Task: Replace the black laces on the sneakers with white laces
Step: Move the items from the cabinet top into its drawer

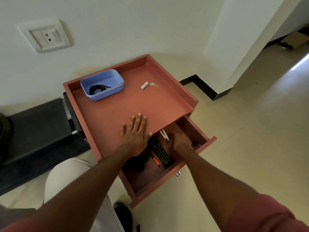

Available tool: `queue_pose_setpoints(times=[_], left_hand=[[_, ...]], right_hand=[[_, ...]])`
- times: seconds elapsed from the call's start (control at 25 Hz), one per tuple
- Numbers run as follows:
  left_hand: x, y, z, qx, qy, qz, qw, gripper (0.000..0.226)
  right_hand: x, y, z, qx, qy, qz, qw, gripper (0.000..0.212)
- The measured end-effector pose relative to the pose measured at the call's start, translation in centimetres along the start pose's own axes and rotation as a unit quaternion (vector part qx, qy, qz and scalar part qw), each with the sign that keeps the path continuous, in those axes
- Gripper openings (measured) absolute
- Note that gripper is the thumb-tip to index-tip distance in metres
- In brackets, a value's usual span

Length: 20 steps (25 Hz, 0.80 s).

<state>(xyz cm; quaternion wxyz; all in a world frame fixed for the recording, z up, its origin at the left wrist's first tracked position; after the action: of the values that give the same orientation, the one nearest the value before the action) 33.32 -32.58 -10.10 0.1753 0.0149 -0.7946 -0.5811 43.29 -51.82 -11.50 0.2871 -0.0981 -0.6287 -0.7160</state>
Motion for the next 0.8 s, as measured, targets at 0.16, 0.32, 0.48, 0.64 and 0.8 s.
queue_pose_setpoints(times=[0.16,0.32,0.48,0.64,0.8], left_hand=[[-0.2,-0.2,-0.1,-0.007,0.001,-0.006,1.0,0.075],[0.0,0.4,0.1,-0.017,-0.012,-0.011,1.0,0.078],[-0.5,1.2,1.1,-0.023,-0.026,-0.062,0.997,0.087],[-0.8,0.4,0.8,0.0,0.015,-0.115,0.993,0.095],[-0.7,0.6,1.1,0.03,0.026,-0.141,0.989,0.085]], right_hand=[[-0.6,-0.6,-0.3,-0.047,0.005,-0.01,0.999,0.023],[0.2,1.5,0.3,-0.155,-0.041,-0.171,0.972,0.016],[0.6,5.7,3.5,-0.217,0.116,-0.33,0.911,0.009],[-4.2,8.2,8.5,-0.142,0.213,-0.293,0.921,0.02],[-9.9,10.2,13.5,-0.021,0.275,-0.261,0.925,0.057]])
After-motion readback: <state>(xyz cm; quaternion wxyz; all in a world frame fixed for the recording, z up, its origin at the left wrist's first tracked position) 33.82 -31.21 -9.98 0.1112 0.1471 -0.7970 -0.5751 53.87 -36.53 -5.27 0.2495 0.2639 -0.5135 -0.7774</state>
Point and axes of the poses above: each hand's wrist, its own x-axis away from the middle knuckle, its own y-axis out of the back of the hand, z = x × y, the point moved 1 cm from there along -x, towards the middle knuckle, and after that the axes turned 3 degrees about z, right-handed, at the moved point
